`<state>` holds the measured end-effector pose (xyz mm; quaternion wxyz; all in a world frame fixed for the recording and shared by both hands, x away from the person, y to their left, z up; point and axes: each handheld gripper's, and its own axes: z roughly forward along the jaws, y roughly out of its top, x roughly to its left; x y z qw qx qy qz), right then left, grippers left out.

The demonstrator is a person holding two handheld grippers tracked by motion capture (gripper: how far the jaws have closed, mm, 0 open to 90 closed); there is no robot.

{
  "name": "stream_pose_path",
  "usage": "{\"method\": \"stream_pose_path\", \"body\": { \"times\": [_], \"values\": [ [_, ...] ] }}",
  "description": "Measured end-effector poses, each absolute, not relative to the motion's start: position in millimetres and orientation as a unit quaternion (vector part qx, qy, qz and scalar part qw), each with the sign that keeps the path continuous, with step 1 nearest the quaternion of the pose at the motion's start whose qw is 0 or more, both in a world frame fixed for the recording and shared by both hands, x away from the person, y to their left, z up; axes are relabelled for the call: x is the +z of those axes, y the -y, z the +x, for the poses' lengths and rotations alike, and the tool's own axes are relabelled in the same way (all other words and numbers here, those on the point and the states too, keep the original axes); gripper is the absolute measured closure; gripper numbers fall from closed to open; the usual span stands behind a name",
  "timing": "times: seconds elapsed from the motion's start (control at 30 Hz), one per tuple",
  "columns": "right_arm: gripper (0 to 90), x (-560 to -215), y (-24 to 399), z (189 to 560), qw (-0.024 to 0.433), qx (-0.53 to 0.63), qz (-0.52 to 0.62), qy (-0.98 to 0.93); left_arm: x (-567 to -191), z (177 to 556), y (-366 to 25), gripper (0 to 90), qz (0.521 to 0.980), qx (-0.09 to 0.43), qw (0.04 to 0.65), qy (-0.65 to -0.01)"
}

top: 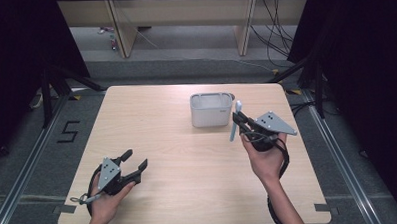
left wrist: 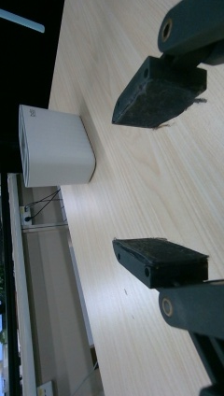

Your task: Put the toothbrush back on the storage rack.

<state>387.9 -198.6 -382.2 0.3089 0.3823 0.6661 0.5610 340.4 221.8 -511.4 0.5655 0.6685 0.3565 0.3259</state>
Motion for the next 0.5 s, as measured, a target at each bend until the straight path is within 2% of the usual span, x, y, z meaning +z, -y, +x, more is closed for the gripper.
{"method": "stream_pose_path", "body": {
  "times": [0.5],
  "values": [
    [82.6, -375, 204, 405, 0.330, 0.564, 0.382, -0.653, -524, 344, -225, 32.2, 0.668, 0.329, 0.568, -0.352]
  ]
}}
